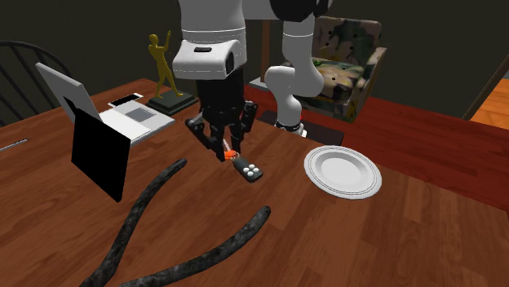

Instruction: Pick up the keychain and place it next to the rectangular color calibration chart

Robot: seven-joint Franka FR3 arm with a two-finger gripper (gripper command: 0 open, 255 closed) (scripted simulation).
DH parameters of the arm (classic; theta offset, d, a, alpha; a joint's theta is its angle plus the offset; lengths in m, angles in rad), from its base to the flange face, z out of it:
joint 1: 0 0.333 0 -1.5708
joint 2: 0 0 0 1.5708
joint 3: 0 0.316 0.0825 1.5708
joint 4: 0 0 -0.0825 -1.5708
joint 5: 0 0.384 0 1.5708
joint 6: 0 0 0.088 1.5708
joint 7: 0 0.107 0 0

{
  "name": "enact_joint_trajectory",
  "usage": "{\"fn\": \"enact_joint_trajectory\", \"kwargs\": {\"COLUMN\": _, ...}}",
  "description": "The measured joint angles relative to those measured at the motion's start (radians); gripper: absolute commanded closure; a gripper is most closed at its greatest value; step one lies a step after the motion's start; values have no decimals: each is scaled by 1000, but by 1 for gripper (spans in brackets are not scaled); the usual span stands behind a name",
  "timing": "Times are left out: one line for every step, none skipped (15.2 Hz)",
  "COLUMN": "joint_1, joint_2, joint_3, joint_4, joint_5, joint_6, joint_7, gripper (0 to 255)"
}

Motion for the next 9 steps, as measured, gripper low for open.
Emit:
{"fn": "enact_joint_trajectory", "kwargs": {"joint_1": -11, "joint_2": -21, "joint_3": -9, "joint_4": -25, "joint_5": 2, "joint_6": 3, "joint_7": -20, "gripper": 255}}
{"fn": "enact_joint_trajectory", "kwargs": {"joint_1": -23, "joint_2": -37, "joint_3": -20, "joint_4": -45, "joint_5": 5, "joint_6": 6, "joint_7": -44, "gripper": 255}}
{"fn": "enact_joint_trajectory", "kwargs": {"joint_1": -34, "joint_2": -55, "joint_3": -31, "joint_4": -69, "joint_5": 7, "joint_6": 11, "joint_7": -66, "gripper": 255}}
{"fn": "enact_joint_trajectory", "kwargs": {"joint_1": -44, "joint_2": -77, "joint_3": -41, "joint_4": -94, "joint_5": 8, "joint_6": 12, "joint_7": -87, "gripper": 255}}
{"fn": "enact_joint_trajectory", "kwargs": {"joint_1": -55, "joint_2": -94, "joint_3": -52, "joint_4": -117, "joint_5": 9, "joint_6": 19, "joint_7": -108, "gripper": 255}}
{"fn": "enact_joint_trajectory", "kwargs": {"joint_1": -64, "joint_2": -106, "joint_3": -62, "joint_4": -131, "joint_5": 10, "joint_6": 19, "joint_7": -128, "gripper": 255}}
{"fn": "enact_joint_trajectory", "kwargs": {"joint_1": -76, "joint_2": -118, "joint_3": -75, "joint_4": -148, "joint_5": 10, "joint_6": 22, "joint_7": -153, "gripper": 255}}
{"fn": "enact_joint_trajectory", "kwargs": {"joint_1": -85, "joint_2": -134, "joint_3": -86, "joint_4": -158, "joint_5": 10, "joint_6": 16, "joint_7": -173, "gripper": 255}}
{"fn": "enact_joint_trajectory", "kwargs": {"joint_1": -94, "joint_2": -154, "joint_3": -96, "joint_4": -183, "joint_5": 9, "joint_6": 20, "joint_7": -193, "gripper": 255}}
